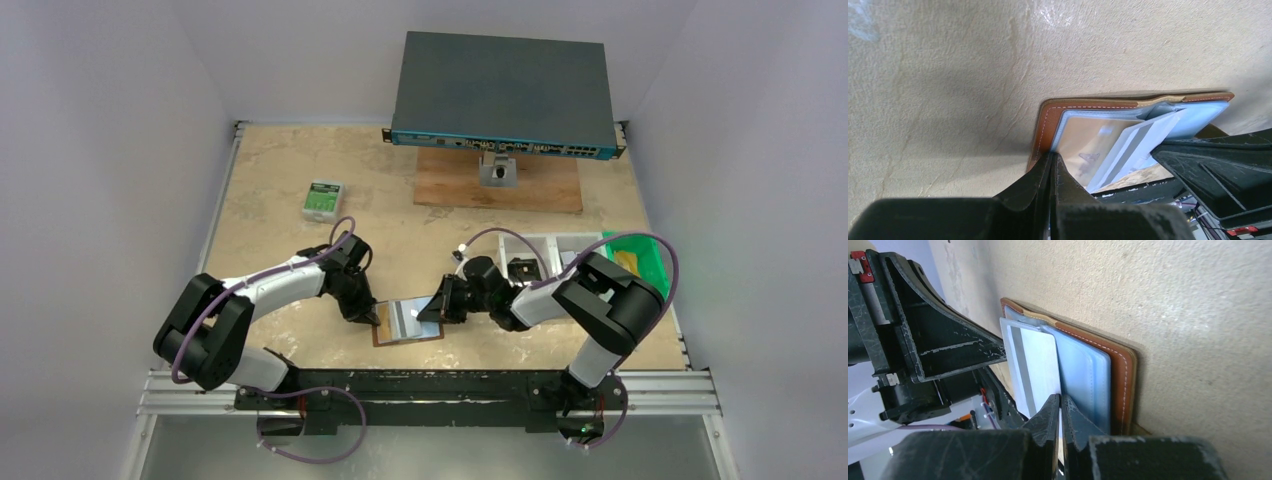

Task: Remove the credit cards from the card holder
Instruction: Remove the credit card from the card holder, then place the credit card in the storage box.

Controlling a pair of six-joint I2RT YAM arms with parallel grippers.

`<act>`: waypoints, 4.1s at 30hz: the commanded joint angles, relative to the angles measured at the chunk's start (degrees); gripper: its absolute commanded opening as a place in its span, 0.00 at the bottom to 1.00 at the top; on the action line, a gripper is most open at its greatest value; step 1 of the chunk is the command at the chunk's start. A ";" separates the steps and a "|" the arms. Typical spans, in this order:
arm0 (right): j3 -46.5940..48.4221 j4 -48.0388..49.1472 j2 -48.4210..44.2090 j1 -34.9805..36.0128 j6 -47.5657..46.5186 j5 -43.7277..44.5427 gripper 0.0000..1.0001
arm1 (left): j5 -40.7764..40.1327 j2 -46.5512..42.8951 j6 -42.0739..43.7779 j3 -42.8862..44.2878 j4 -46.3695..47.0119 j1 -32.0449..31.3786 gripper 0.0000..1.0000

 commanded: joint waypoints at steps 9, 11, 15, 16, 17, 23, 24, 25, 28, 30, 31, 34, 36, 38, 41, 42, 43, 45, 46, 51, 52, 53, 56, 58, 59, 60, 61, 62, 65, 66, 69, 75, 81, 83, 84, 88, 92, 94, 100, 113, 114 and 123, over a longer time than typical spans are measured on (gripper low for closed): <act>0.37 -7.80 -2.75 -0.86 -4.06 5.08 0.00 | -8.48 -3.04 6.22 1.58 -7.15 0.21 0.00; 0.41 -7.93 -2.94 -0.82 -4.29 5.04 0.00 | -7.52 -3.92 6.97 3.10 -7.94 0.13 0.00; 0.91 -7.32 -2.82 -0.80 -4.68 4.00 0.00 | -6.32 -6.34 8.09 5.16 -9.24 -0.49 0.00; 0.99 -7.10 -2.82 -0.85 -4.62 3.76 0.00 | -5.92 -6.97 8.19 5.75 -9.58 -0.60 0.02; 1.13 -7.13 -2.94 -0.86 -4.64 3.62 0.00 | -5.72 -7.60 8.27 6.28 -9.89 -0.92 0.04; 2.36 -8.89 -4.35 -0.86 -5.14 3.64 0.00 | -3.31 -8.09 8.50 10.40 -8.88 -4.94 0.16; 2.48 -9.07 -4.44 -0.86 -5.24 3.65 0.00 | -3.04 -6.90 8.50 11.08 -8.59 -5.69 0.15; 2.67 -9.20 -4.49 -0.86 -5.28 3.57 0.00 | -2.79 -5.75 8.38 11.53 -8.15 -6.46 0.14; 2.95 -9.02 -4.57 -0.86 -5.38 3.51 0.00 | -2.00 -2.12 7.71 12.06 -5.75 -7.88 0.06; 3.04 -8.94 -4.69 -0.86 -5.41 3.27 0.00 | -1.82 0.30 7.32 11.91 -4.71 -8.19 0.00; 3.12 -8.76 -4.68 -0.82 -5.46 3.01 0.00 | -1.57 1.29 7.36 11.74 -3.95 -8.33 0.00; 3.30 -8.63 -4.64 -0.86 -5.63 2.53 0.00 | -1.60 3.61 7.35 11.04 -1.90 -8.57 0.00; 3.59 -7.65 -4.31 -0.86 -5.68 1.72 0.00 | -0.70 5.80 7.28 9.66 1.17 -8.57 0.00; 3.60 -6.42 -3.75 -0.86 -5.29 0.41 0.00 | -0.71 6.87 7.14 9.35 1.82 -8.66 0.00; 3.46 -3.83 -2.51 -0.86 -4.52 -1.51 0.04 | -1.53 8.78 7.03 9.12 1.43 -8.66 0.00; 3.38 -2.85 -2.12 -0.84 -4.18 -1.99 0.06 | -1.74 9.58 6.93 9.11 1.17 -8.69 0.00; 3.28 -2.07 -1.84 -0.86 -3.89 -2.46 0.09 | -1.93 10.11 6.80 9.06 0.94 -8.66 0.00; 3.17 -1.08 -1.32 -0.85 -3.56 -3.01 0.16 | -2.08 11.03 6.50 8.62 1.11 -8.69 0.00; 3.15 -0.80 -0.98 -0.86 -3.44 -3.17 0.19 | -2.02 11.43 6.29 8.40 1.31 -8.68 0.00; 2.84 1.07 0.57 -0.86 -2.72 -3.95 0.24 | -1.92 12.21 6.09 7.90 1.57 -8.66 0.00; 2.81 1.32 0.79 -0.79 -2.60 -4.06 0.24 | -1.92 12.18 6.05 7.87 1.57 -8.66 0.00; 2.76 1.58 0.97 -0.81 -2.50 -4.16 0.21 | -2.04 12.14 6.03 7.80 1.54 -8.66 0.00; 2.65 1.12 0.57 -0.86 -2.46 -4.01 0.05 | -2.37 12.13 5.96 7.83 1.23 -8.66 0.00; 2.51 0.09 -0.49 -0.89 -2.64 -3.89 0.00 | -2.72 12.31 5.86 7.81 0.90 -8.70 0.00; 2.46 -0.90 -1.36 -0.87 -2.83 -3.27 0.00 | -2.87 12.37 5.80 7.78 0.71 -8.66 0.00; 2.47 -2.32 -2.33 -0.84 -3.54 -2.31 0.00 | -2.97 12.46 5.78 7.68 0.54 -8.67 0.00; 2.53 -4.08 -3.38 -0.85 -4.28 -1.21 0.00 | -3.15 12.60 5.73 7.66 0.42 -8.66 0.00; 2.71 -5.95 -4.61 -0.92 -4.89 -0.11 0.00 | -3.37 12.68 5.65 7.64 0.24 -8.68 0.00; 3.41 -11.99 -8.22 -1.02 -6.95 3.47 0.00 | -3.62 12.45 5.53 7.18 0.23 -8.70 0.00; 3.68 -14.12 -9.27 -1.07 -7.64 4.76 0.00 | -3.71 12.34 5.49 6.98 0.22 -8.66 0.00; 4.44 -19.01 -12.29 -1.38 -9.49 7.29 0.00 | -3.69 12.13 5.51 6.83 0.31 -8.67 0.00; 6.45 -28.32 -19.38 -1.47 -11.71 11.03 0.00 | -2.89 10.92 5.85 7.44 0.74 -8.66 0.00; 10.86 -40.68 -26.69 -1.47 -14.53 17.99 0.00 | -1.50 7.21 7.01 11.58 -0.55 -8.71 0.00; 12.28 -44.14 -28.60 -1.48 -15.40 20.04 0.00 | -1.23 5.55 7.75 14.09 -2.15 -8.75 0.00; 12.93 -45.65 -29.44 -1.50 -15.76 21.07 0.00 | -1.22 4.55 8.15 15.38 -2.96 -8.82 0.00; 14.73 -50.89 -32.84 -1.50 -17.02 25.76 0.00 | -1.13 -0.16 9.72 19.35 -5.81 -8.84 0.07; 17.61 -58.07 -36.03 -1.57 -17.46 32.83 0.00 | -0.89 -5.37 11.30 20.69 -7.72 -8.85 0.32; 18.88 -62.16 -37.87 -1.68 -17.19 37.71 0.00 | -1.01 -7.86 12.03 20.67 -8.46 -8.84 0.43; 23.29 -75.54 -40.92 -3.31 -15.79 55.59 0.00 | -1.01 -13.40 14.45 20.79 -10.95 -8.84 0.60; 27.91 -83.81 -34.43 -27.63 -24.65 64.52 0.00 | 1.06 -15.86 17.95 20.69 -13.19 -8.78 0.63; 27.99 -83.55 -33.77 -29.16 -25.52 64.67 0.00 | 1.15 -15.85 18.03 20.41 -13.18 -8.81 0.63; 28.01 -79.46 -27.78 -36.04 -28.64 60.58 0.00 | 1.39 -16.28 18.64 19.73 -13.03 -8.81 0.63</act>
